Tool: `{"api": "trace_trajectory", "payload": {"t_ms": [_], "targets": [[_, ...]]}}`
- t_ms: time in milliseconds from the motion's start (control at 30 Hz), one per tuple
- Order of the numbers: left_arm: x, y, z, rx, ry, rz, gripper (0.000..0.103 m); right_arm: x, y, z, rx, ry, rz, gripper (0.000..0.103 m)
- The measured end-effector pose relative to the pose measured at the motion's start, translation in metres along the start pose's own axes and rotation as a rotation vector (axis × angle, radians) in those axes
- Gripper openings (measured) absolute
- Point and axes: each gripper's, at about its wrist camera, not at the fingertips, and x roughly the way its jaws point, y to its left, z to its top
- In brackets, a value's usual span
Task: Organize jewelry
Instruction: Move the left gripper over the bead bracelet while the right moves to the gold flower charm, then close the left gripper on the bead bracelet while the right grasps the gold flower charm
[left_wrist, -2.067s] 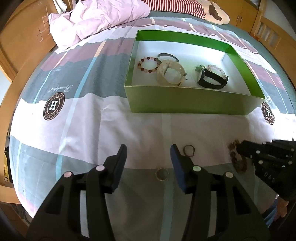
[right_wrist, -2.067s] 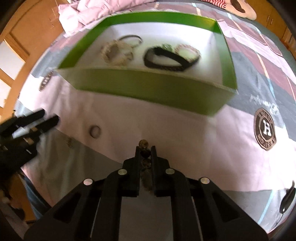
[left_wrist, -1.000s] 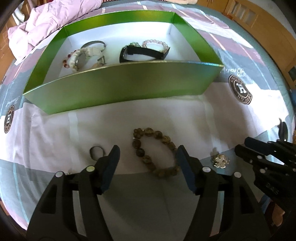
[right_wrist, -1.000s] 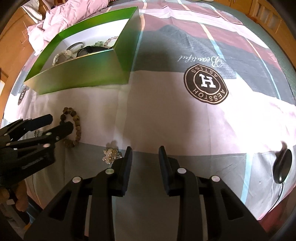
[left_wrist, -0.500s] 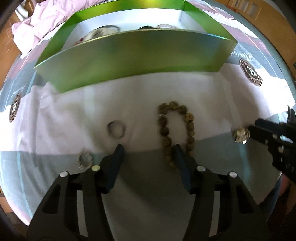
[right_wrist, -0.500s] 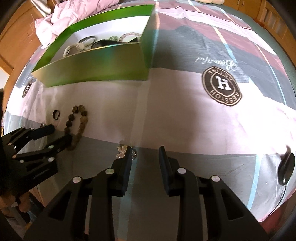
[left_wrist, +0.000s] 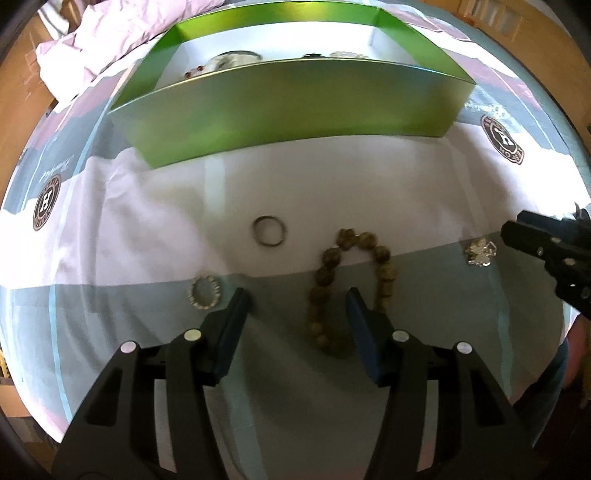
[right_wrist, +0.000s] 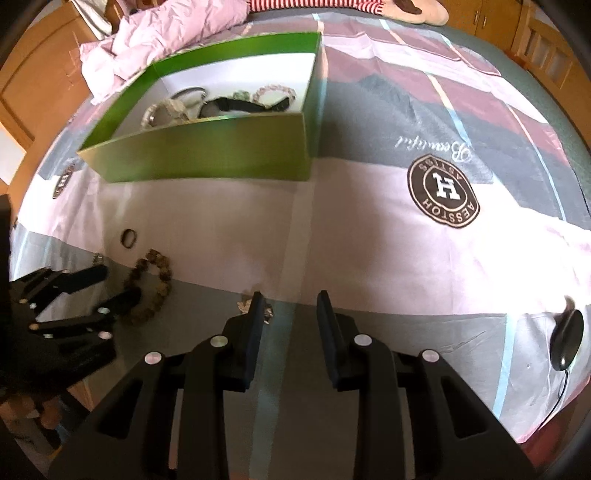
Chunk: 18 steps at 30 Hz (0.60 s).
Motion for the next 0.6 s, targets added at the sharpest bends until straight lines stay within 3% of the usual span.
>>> {"api": "trace_trajectory", "payload": {"t_ms": [300, 400, 600], "targets": [[0.008, 0.0, 0.001, -0.005, -0.004, 0.0, 0.048, 0.02, 0.022, -0.001, -0.048, 0.043, 0.01, 0.03], [0.008, 0.004, 0.001, -0.009, -0.003, 0.002, 0.049, 0.026, 0.028, -0.005, -0.061, 0.054, 0.004, 0.036], [0.007, 0.001, 0.0, -0.001, -0.01, 0.018, 0.049, 0.034, 0.034, -0.01, -0.086, 0.055, -0.037, 0.036]]}}
